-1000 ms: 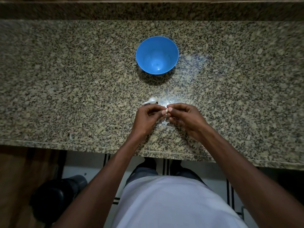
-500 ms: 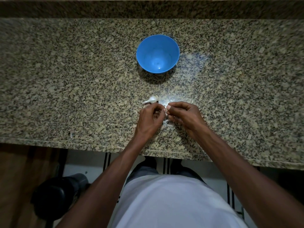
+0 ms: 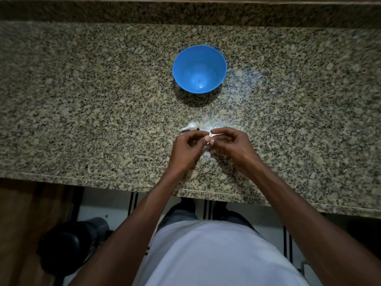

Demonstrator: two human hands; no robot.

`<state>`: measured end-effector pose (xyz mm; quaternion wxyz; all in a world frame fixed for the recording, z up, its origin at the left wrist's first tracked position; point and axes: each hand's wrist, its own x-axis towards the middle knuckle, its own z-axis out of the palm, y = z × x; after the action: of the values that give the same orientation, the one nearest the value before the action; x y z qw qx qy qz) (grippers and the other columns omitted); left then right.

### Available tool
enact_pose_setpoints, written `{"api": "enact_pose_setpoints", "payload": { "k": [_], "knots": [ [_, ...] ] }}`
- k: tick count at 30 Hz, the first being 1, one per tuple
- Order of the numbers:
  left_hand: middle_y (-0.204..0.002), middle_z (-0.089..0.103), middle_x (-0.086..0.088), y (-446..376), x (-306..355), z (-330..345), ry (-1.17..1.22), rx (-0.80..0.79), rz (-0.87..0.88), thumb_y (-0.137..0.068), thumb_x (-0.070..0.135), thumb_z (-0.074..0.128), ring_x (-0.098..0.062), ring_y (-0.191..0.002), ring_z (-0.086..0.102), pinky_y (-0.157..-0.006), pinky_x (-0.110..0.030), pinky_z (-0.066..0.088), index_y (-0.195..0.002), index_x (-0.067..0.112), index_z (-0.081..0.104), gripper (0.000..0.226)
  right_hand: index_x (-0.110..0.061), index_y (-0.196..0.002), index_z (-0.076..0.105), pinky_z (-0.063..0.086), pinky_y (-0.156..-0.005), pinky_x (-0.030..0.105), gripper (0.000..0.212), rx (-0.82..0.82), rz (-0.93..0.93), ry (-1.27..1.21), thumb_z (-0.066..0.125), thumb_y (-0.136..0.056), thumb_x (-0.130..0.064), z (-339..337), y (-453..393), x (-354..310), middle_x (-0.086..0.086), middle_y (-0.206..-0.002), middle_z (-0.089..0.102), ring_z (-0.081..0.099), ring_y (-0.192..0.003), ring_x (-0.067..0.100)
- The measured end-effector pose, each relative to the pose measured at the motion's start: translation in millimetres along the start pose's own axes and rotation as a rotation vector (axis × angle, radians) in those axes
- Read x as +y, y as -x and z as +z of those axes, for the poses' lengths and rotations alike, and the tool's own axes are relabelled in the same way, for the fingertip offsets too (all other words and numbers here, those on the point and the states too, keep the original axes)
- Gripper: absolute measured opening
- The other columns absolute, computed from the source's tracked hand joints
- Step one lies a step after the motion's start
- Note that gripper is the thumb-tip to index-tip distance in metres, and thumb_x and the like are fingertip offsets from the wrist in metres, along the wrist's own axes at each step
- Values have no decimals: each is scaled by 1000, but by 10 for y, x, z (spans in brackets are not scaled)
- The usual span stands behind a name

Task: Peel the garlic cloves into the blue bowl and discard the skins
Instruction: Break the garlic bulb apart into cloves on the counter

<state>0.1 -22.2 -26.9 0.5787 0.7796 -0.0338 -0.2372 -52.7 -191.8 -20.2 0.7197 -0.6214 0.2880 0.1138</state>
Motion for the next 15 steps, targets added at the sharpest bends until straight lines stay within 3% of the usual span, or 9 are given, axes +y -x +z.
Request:
{"api": "enact_pose_setpoints", "payload": {
  "k": [6,12,15],
  "knots": [
    [-97,78,-4,-6,29,-7,46,-33,-27,-92,14,77,-16,-91,76,-82,-31,63,-104,6,78,14,-18,-123,63,64,-84,50,46,28,-124,243,88,-84,-25,33,2,-21,2,-98,80,79,-88,19],
    [-102,78,-14,-11,-1,7,314,7,-195,-90,3,76,-25,-94,77,-84,-31,62,-109,-6,74,22,-19,-123,61,62,-70,50,42,44,-117,227,84,-88,-18,27,-18,-50,2,-100,79,78,-84,20],
    [-107,77,-21,-18,-16,14,498,8,-336,-88,0,76,-28,-97,75,-90,-32,61,-110,-6,73,23,-16,-122,62,64,-82,53,40,23,-90,168,83,-88,-11,38,-40,-54,5,-101,80,79,-87,24]
  ]
}}
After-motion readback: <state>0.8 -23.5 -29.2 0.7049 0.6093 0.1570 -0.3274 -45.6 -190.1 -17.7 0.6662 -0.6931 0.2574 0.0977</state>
